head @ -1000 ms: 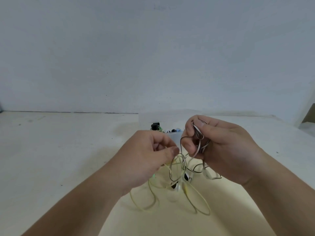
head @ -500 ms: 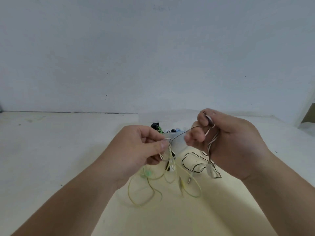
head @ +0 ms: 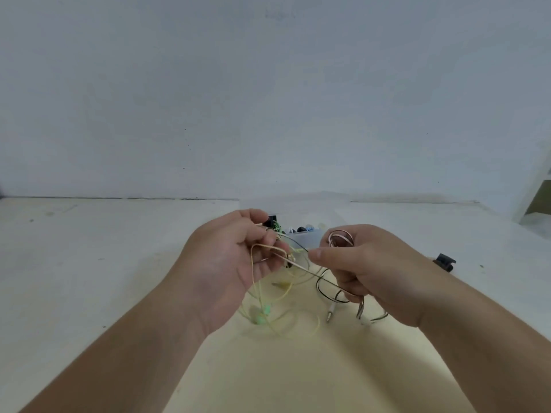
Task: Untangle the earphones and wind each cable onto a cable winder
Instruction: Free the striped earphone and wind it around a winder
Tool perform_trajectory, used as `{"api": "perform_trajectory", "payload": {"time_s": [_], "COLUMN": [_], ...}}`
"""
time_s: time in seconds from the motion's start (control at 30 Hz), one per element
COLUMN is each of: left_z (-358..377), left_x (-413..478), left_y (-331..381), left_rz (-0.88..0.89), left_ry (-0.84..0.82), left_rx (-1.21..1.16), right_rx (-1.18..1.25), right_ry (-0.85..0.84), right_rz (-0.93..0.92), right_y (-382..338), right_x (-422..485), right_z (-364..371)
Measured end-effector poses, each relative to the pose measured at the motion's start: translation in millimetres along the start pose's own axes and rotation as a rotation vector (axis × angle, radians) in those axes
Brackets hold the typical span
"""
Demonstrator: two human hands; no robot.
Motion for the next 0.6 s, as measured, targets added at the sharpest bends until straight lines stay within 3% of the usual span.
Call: {"api": "perform_trajectory", "payload": {"time_s": [0.2,0.37,0.6], "left_z": [8,14,16], "left_x": [-7,-9,-12], "left_y": [1,1,4], "left_rz": [0.03,0.042,0.058], "left_ry": [-0.117,-0.181,-0.24], "left_rx": [0.219,0.243,0.259], "right_rx": [0.017,-0.04,0.091], "right_ry": [-0.005,-0.164,-0.177], "right_rz": [-0.047,-0.136,-0.134], "right_y": [-3,-10,-4], "right_x": [-2,-7,0], "right_z": [4,16,15]}}
Point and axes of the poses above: each hand's wrist, its own x-axis towards the middle knuckle, its own z-axis out of the palm, y = z × x, the point moved 5 cm from there along x, towards the middle knuckle, and after that the axes turned 7 degrees about -x, right-handed, at the moved point
